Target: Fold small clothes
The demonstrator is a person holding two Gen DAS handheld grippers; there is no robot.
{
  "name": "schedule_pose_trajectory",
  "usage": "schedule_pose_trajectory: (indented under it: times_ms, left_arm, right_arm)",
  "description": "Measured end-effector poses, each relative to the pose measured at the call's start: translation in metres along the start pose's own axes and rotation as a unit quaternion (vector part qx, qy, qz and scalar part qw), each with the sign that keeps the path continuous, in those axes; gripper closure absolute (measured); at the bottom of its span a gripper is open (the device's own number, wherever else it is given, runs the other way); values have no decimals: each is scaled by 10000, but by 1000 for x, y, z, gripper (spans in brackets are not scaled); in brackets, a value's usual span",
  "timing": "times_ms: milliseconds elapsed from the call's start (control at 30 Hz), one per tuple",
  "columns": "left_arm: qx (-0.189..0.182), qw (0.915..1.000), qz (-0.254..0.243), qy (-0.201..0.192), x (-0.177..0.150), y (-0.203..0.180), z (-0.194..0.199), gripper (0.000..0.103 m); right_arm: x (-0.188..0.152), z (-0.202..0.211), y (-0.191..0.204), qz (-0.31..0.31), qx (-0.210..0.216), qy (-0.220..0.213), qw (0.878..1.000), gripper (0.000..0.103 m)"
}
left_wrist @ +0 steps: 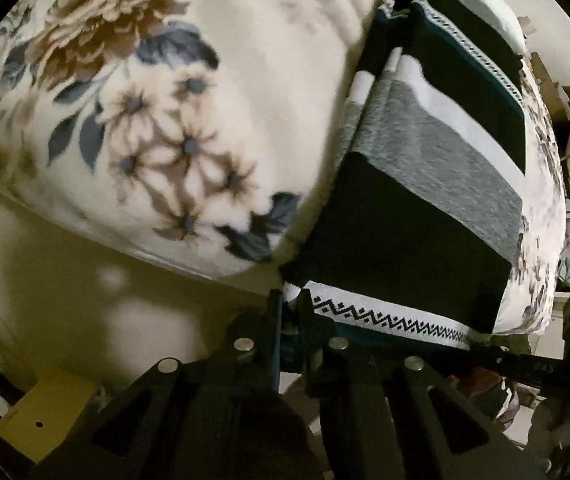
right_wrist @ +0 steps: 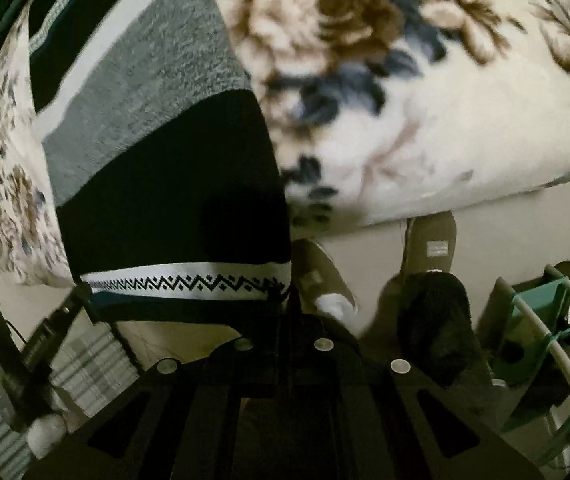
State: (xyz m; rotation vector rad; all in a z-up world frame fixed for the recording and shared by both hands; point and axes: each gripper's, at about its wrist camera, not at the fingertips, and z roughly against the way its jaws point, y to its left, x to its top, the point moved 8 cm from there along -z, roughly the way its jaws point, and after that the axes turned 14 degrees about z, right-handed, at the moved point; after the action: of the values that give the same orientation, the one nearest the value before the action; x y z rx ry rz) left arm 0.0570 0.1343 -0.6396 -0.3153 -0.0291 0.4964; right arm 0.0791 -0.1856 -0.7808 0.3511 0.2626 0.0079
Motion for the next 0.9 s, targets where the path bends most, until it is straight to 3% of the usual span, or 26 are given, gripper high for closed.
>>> schedule_pose_trajectory:
  times_ms: [67, 133, 200, 267, 467, 567, 633, 667, 700, 733, 900]
  left_arm:
    - [-199, 9997, 75, 156, 2, 1, -3, 94]
    - [-616, 9974, 217, 312, 4, 6, 1, 94]
    - [-747, 9964, 288, 288, 7, 14, 5, 84]
    - [-934, 9945, 343, 316, 11, 24, 5, 57]
    - [-1726, 9802, 460, 850, 16, 14, -26, 53]
    - [-1701, 9804, 312, 940, 13, 4, -37, 51]
    - [-1629, 9824, 262, 879, 11, 3, -36, 52]
    - [-1532, 9842, 209, 858, 7, 4, -33, 72]
    - [-1481, 9851, 151, 863, 4, 4, -30, 83]
    - [-1510, 9847, 117, 866, 2, 4, -25, 93]
    - [-1271, 9904, 93, 541, -3, -14, 8, 94]
  right_arm:
    - [6, -4, 0, 91, 255, 80, 9996, 100]
    - [8, -4, -3, 24, 631, 146, 9979, 84]
    - [10, -1, -11, -104, 1016, 69, 9948, 40]
    - [13, -5, -17, -74, 1233, 66, 9923, 34]
    - [32, -32, -6, 140, 2051, 157, 9785, 34]
    - [36, -38, -1, 217, 2119, 45, 9770, 32]
    - [34, -38, -2, 184, 2019, -12, 9792, 43]
    - [30, -37, -3, 156, 1988, 18, 9799, 60]
    - [25, -34, -3, 109, 2050, 36, 9787, 73]
    - [22, -33, -4, 60, 2082, 41, 9781, 77]
    - [13, 0, 10, 73, 2138, -162, 9767, 86]
